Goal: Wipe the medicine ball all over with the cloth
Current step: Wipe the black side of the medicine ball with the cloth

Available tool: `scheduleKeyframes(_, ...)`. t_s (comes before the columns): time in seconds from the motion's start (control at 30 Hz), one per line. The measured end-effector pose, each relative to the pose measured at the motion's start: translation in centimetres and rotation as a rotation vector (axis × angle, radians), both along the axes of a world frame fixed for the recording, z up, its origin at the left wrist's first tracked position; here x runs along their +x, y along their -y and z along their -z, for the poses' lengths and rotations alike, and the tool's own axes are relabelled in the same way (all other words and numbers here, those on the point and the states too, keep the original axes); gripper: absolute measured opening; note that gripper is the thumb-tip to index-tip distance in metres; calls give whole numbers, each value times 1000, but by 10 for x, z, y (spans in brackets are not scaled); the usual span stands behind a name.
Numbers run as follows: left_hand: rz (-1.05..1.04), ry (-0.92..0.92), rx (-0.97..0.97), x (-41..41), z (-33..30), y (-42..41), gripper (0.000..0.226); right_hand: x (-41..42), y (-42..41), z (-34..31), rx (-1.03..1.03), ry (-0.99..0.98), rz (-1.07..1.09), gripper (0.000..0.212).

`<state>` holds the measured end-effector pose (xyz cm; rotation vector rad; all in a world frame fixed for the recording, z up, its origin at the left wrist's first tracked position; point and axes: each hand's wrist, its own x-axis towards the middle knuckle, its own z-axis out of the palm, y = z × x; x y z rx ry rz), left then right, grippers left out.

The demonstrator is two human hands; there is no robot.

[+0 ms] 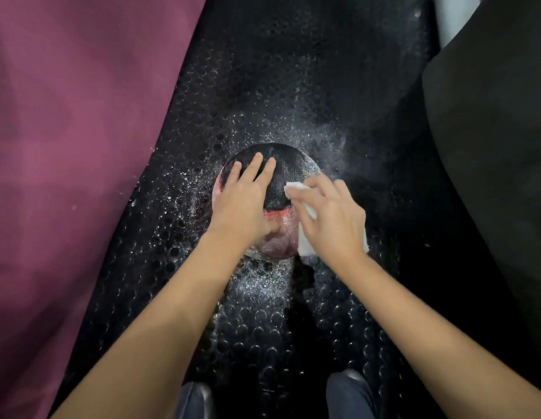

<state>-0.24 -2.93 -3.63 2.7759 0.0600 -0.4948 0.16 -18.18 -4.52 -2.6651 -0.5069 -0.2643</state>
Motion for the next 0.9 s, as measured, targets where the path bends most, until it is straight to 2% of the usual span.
scheduleKeyframes(0.17, -7, 9, 33, -9, 2, 6, 121, 29, -10, -4, 75, -57, 159, 14)
scheduleKeyframes(0.37, -59, -1, -35, -4, 1, 2, 119, -15, 0, 10, 25, 39, 29, 12)
scheduleKeyframes(0.53, -85, 12, -31, -4, 4, 2, 119, 11, -13, 3, 100, 23, 153, 8)
scheduleKeyframes(0.7, -97, 23, -41, -7, 3, 2, 119, -17, -6, 9, -39, 112, -4, 14)
scheduleKeyframes(0.77, -81, 20, -17, -10, 4, 6, 121, 8, -9, -1, -23, 111, 56, 7)
scheduleKeyframes(0.83, -67, 31, 5, -9, 4, 7, 121, 22, -15, -8, -14, 104, 117, 11)
scheduleKeyframes(0.9, -77, 41, -1, -5, 2, 5, 115, 11, -16, -2, -83, 133, 43, 11)
